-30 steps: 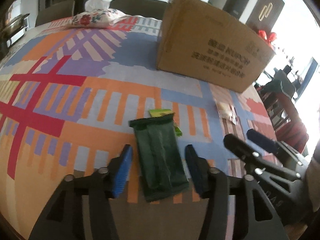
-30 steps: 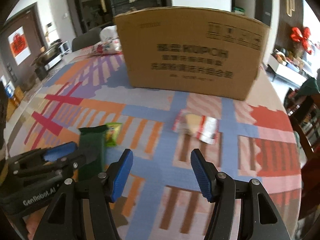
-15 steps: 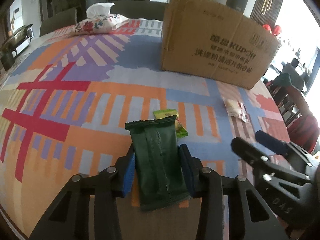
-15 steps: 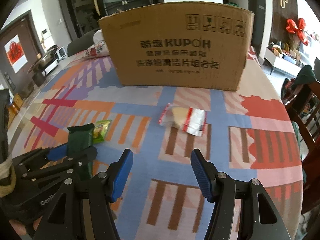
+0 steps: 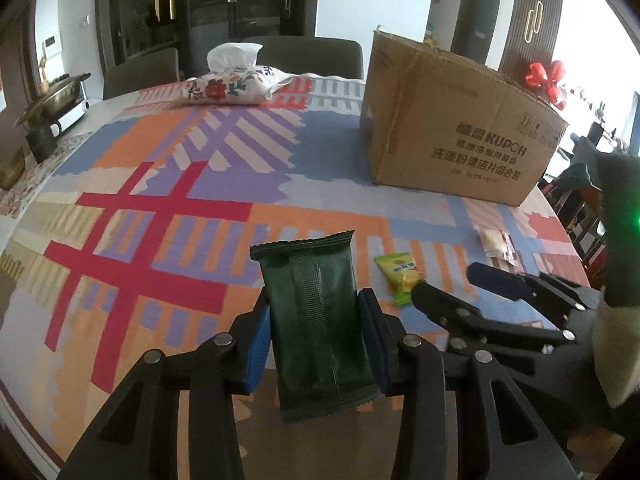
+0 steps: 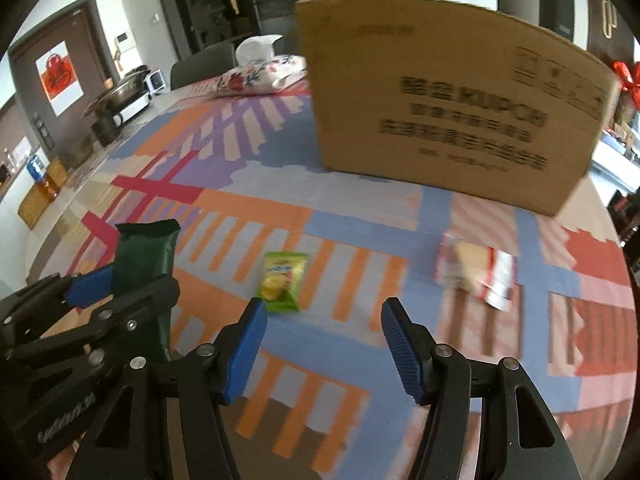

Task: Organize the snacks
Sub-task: 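Grasp the yellow-green candy with the right gripper while the left holds the green packet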

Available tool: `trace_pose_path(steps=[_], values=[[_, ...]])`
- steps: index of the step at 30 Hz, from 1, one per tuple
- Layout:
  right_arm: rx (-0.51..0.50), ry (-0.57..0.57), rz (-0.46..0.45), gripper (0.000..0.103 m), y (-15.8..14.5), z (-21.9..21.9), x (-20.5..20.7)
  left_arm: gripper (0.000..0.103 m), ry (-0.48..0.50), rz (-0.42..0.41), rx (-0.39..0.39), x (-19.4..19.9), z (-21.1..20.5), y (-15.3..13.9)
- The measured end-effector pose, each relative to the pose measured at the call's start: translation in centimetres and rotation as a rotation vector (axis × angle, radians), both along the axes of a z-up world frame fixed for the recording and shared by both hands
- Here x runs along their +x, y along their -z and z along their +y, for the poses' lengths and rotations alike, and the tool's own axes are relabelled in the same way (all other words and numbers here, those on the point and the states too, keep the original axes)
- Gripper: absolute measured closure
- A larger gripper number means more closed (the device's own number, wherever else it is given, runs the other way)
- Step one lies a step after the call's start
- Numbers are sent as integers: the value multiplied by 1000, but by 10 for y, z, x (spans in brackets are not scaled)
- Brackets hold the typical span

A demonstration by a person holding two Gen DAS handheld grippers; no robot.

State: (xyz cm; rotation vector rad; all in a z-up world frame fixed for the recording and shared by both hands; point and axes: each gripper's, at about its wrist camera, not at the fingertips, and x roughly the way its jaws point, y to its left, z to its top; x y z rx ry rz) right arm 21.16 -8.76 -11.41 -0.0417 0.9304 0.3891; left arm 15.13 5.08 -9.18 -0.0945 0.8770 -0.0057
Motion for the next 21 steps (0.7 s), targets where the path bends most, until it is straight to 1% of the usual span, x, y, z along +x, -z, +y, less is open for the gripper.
trace_pose_path(steps=[3, 6, 9, 14, 18, 21], values=[[0, -11, -7, 45, 0, 10, 5, 62, -16, 11, -21, 1, 7, 3], [-18, -26, -2, 51, 2, 22, 14, 62, -24, 16, -33, 2, 12, 5], [-35, -32, 8, 59, 6, 30, 20, 62, -30, 16, -29, 3, 14, 6], [-63, -34, 18, 62, 11, 36, 22, 62, -31, 39, -58, 8, 18, 12], [-89, -37, 5, 74, 12, 37, 21, 62, -25, 39, -57, 8, 16, 13], [-74, -39, 4, 75, 11, 34, 21, 62, -21, 33, -50, 8, 13, 10]])
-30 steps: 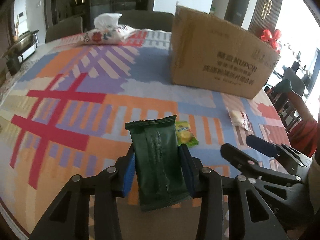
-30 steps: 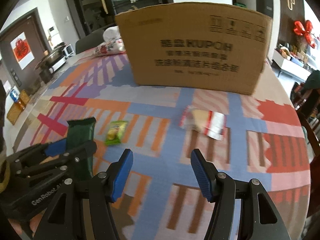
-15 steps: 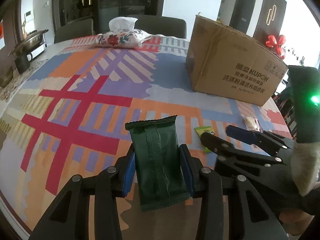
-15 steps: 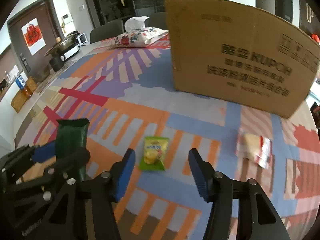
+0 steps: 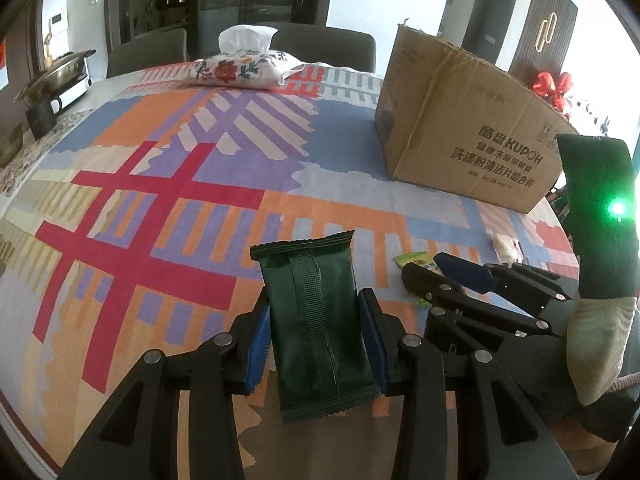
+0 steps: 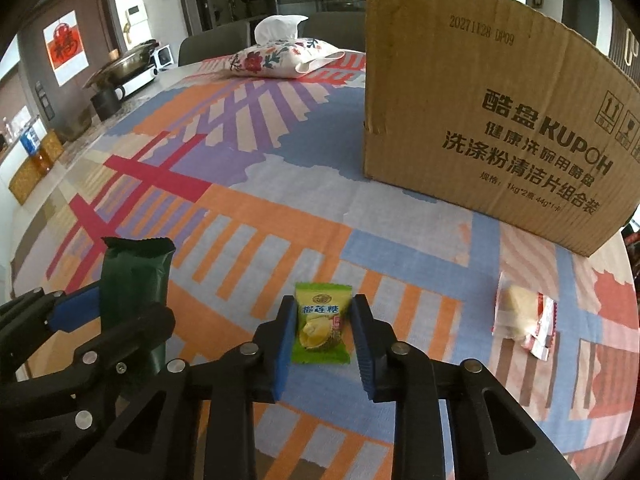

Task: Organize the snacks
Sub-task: 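Grasp the yellow-green candy with the right gripper while the left holds the green packet, then carry both snacks over the box and open both grippers to drop them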

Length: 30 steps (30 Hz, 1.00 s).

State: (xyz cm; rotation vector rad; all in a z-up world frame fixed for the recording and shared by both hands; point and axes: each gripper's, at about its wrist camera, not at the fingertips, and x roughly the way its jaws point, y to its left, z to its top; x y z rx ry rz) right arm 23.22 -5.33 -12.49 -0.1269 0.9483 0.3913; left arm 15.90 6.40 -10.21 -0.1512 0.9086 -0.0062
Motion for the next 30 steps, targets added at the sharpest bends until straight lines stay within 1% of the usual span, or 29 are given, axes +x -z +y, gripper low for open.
trace_pose_path(steps=[5, 10, 23, 30], values=[[27, 9, -23, 76, -9, -8, -6, 62, 11, -18, 4, -2, -5, -8], [62, 31, -66, 76, -28, -21, -13, 62, 27, -48, 2, -5, -11, -22], [148, 94, -229, 76, -94, -61, -34, 62, 86, -180, 33, -4, -35, -78], [179, 134, -311, 76, -126, -82, -40, 62, 117, -229, 38, 0, -47, -103]])
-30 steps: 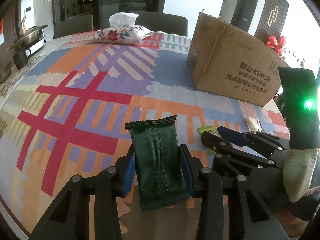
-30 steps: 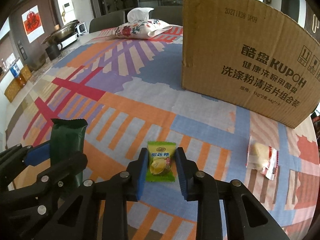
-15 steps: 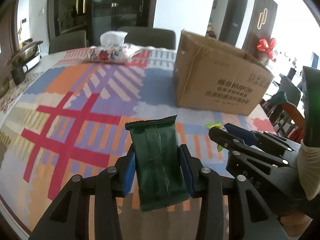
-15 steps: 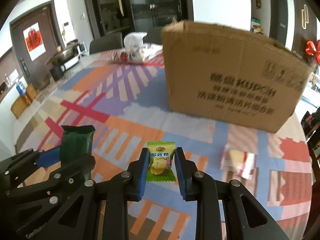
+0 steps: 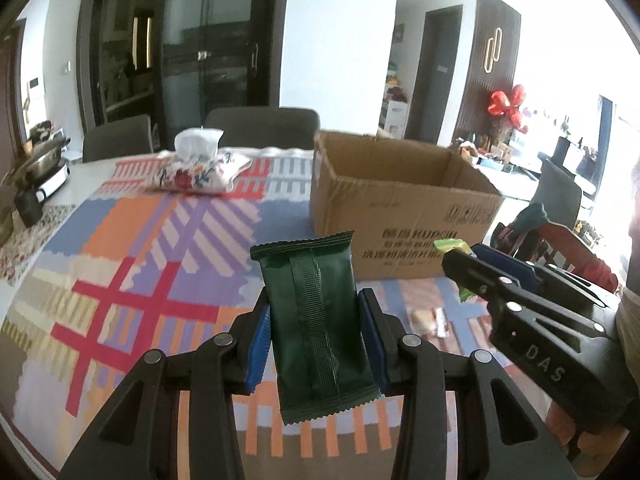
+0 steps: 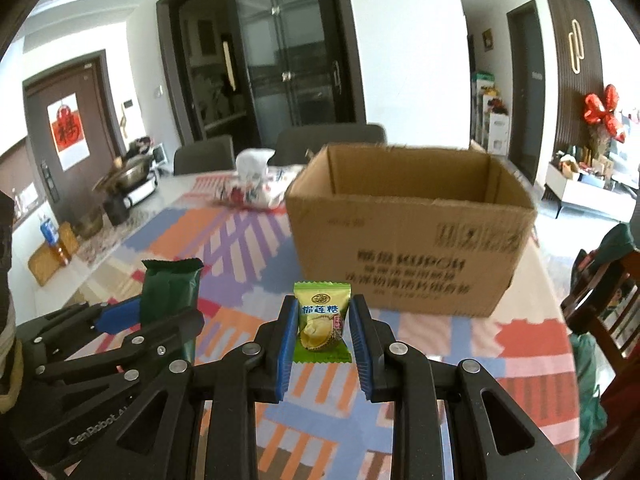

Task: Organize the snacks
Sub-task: 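Carry both snacks over the box and open both grippers to drop them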

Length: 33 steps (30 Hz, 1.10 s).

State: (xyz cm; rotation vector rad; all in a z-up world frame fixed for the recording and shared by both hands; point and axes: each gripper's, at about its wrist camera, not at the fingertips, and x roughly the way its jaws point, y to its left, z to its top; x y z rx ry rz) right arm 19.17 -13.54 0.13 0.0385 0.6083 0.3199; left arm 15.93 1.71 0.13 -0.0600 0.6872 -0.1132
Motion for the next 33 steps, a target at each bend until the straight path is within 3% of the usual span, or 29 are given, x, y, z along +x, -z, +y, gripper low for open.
trace_pose_path(steps=[16, 33], values=[[-5, 40, -135, 76, -59, -24, 13, 62, 46, -82, 27, 33, -18, -54], [-78, 76, -116, 76, -77, -44, 77, 62, 117, -52, 61, 119, -48, -75]])
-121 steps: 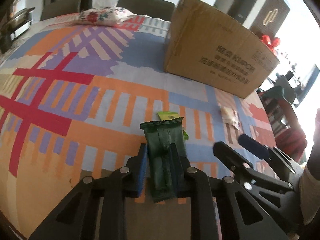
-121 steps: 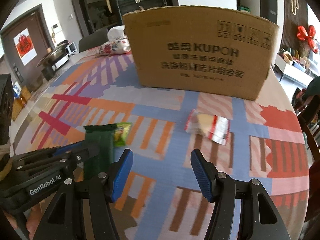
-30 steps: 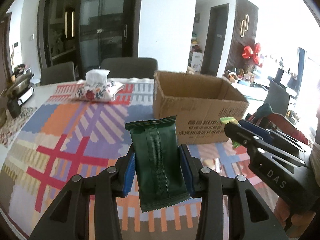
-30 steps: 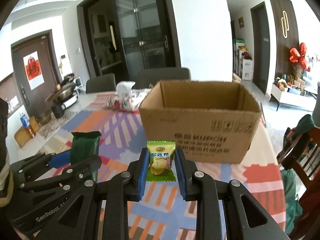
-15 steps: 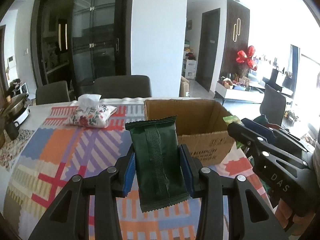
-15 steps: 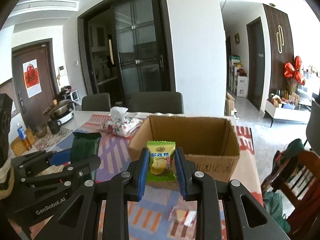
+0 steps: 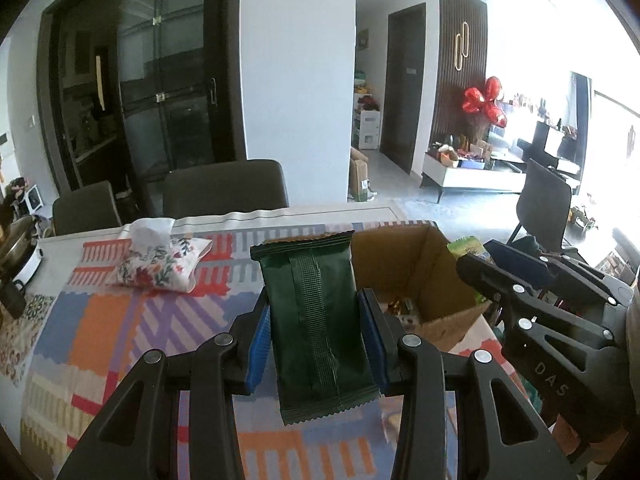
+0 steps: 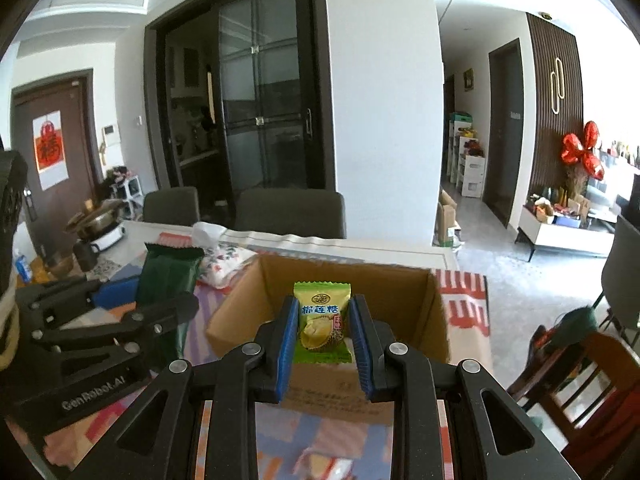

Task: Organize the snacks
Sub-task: 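Carry both snacks over the box and open both grippers to drop them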

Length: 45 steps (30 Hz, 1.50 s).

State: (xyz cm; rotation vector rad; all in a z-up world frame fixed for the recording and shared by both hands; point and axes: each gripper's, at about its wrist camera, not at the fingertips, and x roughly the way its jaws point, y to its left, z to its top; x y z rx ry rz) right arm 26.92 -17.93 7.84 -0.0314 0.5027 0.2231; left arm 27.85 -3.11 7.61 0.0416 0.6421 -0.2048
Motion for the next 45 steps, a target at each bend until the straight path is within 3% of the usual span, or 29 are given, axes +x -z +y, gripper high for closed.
trace_pose_path(steps=[16, 18, 19, 21, 27, 33, 36, 40, 45], values=[[16, 36, 141, 75, 13, -28, 80, 62, 28, 138, 26, 85, -33, 13], [23, 42, 158, 74, 17, -30, 86, 53, 6, 131, 43, 88, -34, 14], [13, 54, 163, 66, 19, -31, 86, 51, 5, 125, 48, 87, -34, 14], [-9, 79, 156, 52, 21, -32, 83, 44, -2, 106, 73, 83, -34, 14], [19, 96, 143, 49, 23, -41, 59, 38, -10, 55, 113, 54, -35, 13], [72, 109, 112, 42, 21, -50, 21, 37, 17, 16, 60, 18, -36, 11], [48, 166, 71, 38, 21, -55, 0, 37, 36, 9, 44, 0, -39, 15], [17, 215, 64, 37, 32, -60, -22, 37, 48, 11, 43, -23, -44, 30], [13, 249, 91, 37, 54, -68, -42, 37, 76, 69, 29, -37, -51, 59]])
